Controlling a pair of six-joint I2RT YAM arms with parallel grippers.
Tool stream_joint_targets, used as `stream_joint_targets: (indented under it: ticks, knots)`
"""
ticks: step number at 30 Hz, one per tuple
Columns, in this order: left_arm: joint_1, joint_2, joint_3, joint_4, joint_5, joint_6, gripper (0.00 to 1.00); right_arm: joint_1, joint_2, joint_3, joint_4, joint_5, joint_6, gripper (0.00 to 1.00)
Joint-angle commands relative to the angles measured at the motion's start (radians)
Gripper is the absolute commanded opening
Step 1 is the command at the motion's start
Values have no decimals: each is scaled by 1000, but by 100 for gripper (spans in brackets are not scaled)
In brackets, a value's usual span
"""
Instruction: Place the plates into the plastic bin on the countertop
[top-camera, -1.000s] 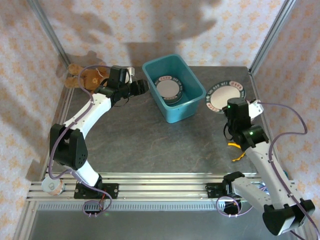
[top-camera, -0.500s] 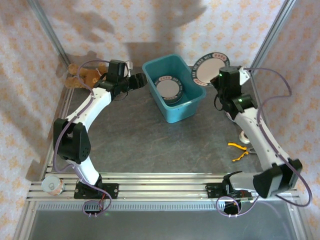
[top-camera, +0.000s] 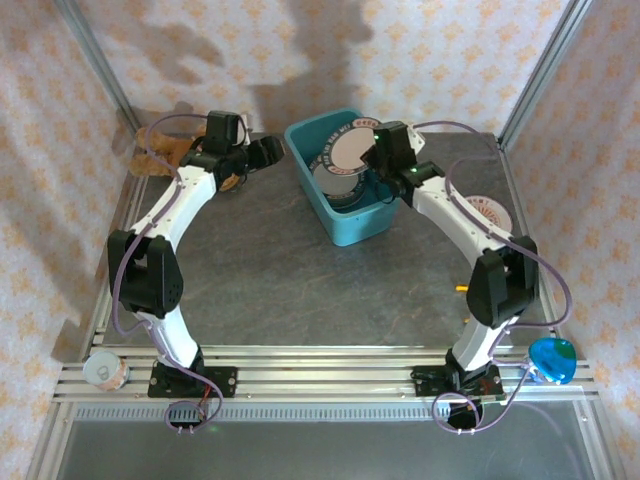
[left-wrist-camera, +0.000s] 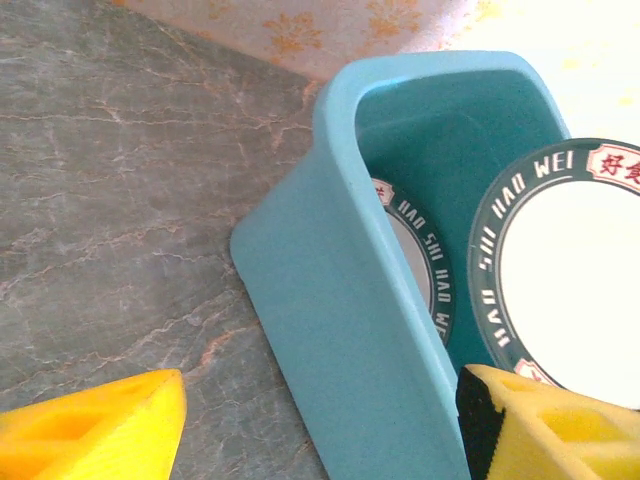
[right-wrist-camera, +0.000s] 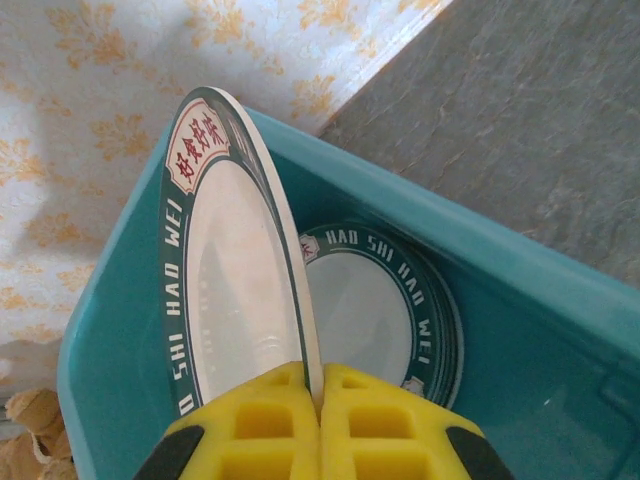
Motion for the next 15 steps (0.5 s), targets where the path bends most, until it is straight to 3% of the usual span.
stream_joint_targets:
  ticks: [1,15]
  knots:
    - [15,-1,33,-50,-4,11,73,18,47,82,24,-10,49,0]
    - [36,-28,26,-79,-26,9,73,73,247,231,-172,32,120,0]
